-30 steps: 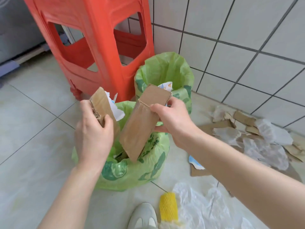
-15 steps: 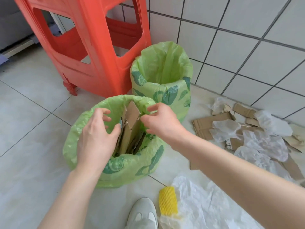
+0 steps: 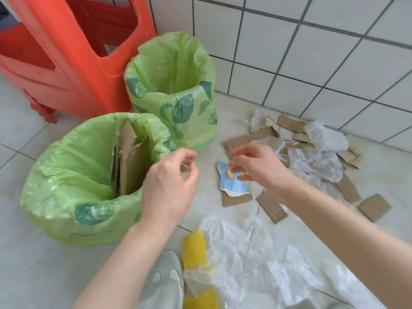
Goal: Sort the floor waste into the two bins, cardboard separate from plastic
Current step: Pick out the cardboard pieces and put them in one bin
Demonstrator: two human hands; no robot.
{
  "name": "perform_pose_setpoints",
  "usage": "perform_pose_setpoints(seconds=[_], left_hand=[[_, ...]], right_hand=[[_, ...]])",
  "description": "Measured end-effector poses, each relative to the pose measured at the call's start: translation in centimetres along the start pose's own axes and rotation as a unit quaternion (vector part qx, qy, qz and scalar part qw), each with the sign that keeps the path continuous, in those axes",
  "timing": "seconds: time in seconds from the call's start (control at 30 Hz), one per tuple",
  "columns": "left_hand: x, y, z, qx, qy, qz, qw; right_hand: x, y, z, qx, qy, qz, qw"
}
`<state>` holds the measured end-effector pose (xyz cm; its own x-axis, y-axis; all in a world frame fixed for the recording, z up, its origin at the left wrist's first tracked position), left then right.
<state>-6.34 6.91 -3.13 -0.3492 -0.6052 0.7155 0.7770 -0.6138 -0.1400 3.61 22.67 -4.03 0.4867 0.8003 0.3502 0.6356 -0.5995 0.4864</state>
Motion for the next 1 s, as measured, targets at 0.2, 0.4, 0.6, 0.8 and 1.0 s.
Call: perform_pose_setpoints(seconds=[0.2, 0.4, 0.6, 0.8, 1.0], left_hand=[[-8.8, 2.5, -1.5, 0.045, 0.005, -0.199, 0.979], [-16.0, 0.2, -3.6, 0.154, 0.035, -0.289, 0.944], [-20.6, -4.6, -2.3, -0.104, -0.204, -0.327, 0.917], [-22.7, -5.5, -2.4, -0.209, -0.331, -0.421, 0.819], [-20.5, -3.4, -5.0, -0.148, -0.295, -0.411, 0.850]], right_hand=[[3.4, -0.9, 11.1, -0.047, 0.136, 0.081, 0.986], [5.0, -1.3, 18.4, -0.079, 0.291, 0.055, 0.952], [5.2, -1.8, 20.1, -0.077, 0.348, 0.037, 0.933], [4.3, -2.9, 21.4, -0.089, 0.388, 0.024, 0.917], [4.0, -2.7, 21.7, -0.100, 0.341, -0.012, 0.935]])
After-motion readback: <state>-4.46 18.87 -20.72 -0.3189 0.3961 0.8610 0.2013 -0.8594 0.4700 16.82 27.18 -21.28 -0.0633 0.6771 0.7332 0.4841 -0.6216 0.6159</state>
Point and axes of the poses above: each hand's wrist, its own y-axis away from the middle knuckle, its own x-axis out of the back of the hand, z = x × y, the point moved 2 cm from there along -y, towards the middle knuckle, and after that the axes turned 3 degrees about -z, right-handed, at the moved point
